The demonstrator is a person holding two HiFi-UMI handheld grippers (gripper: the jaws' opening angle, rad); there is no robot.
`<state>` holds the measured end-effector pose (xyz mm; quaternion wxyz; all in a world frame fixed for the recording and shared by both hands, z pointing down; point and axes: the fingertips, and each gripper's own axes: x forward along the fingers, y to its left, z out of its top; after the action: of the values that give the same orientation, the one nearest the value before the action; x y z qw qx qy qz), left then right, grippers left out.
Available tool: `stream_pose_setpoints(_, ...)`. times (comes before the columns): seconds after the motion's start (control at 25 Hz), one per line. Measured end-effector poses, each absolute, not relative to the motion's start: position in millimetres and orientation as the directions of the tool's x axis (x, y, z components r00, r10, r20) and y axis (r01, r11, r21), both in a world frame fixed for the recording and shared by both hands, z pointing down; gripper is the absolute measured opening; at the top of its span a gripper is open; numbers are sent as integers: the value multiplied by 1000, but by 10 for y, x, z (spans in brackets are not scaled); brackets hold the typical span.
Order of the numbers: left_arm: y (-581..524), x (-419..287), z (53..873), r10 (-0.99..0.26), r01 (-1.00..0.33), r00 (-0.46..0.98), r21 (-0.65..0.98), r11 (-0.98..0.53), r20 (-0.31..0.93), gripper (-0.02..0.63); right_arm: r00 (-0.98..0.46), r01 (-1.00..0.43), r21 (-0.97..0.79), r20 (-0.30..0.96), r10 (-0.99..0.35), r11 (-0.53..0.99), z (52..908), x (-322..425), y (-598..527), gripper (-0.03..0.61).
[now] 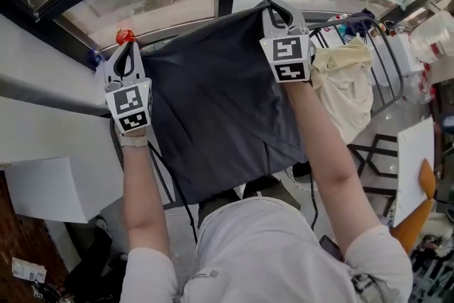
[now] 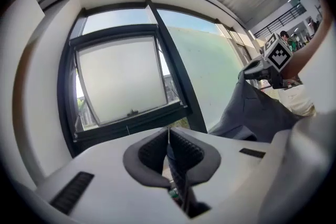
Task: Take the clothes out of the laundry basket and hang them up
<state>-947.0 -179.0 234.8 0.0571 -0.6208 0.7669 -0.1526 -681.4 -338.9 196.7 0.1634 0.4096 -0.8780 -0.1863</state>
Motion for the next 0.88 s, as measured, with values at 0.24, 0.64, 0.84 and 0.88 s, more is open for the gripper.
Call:
stream_pose_setpoints(0.24,-1963,-9368,3357,-949,-967,-146,-243,77,279,8,-550,-623,450,329,-768,640,2888,-6744,-3368,12)
stream_pose_setpoints(0.64,-1944,-9228,4305,-896,-986,-54,-167,-23,440,8,-480,-585,350,578,-660,732,4062,-6710,-3027,28)
stream_pose_setpoints(0.84,-1860,-9065,4437,-887,-985,-8,-159,-74,461,51,-508,-589,242,630,-587,771,4323,-6667,-2779,170)
stream_pose_setpoints(0.88,-1851,-9038,4438,-885,-983,-2,-161,-82,465,101,-508,-597,220,640,-576,771,4356,-6643,-2742,238)
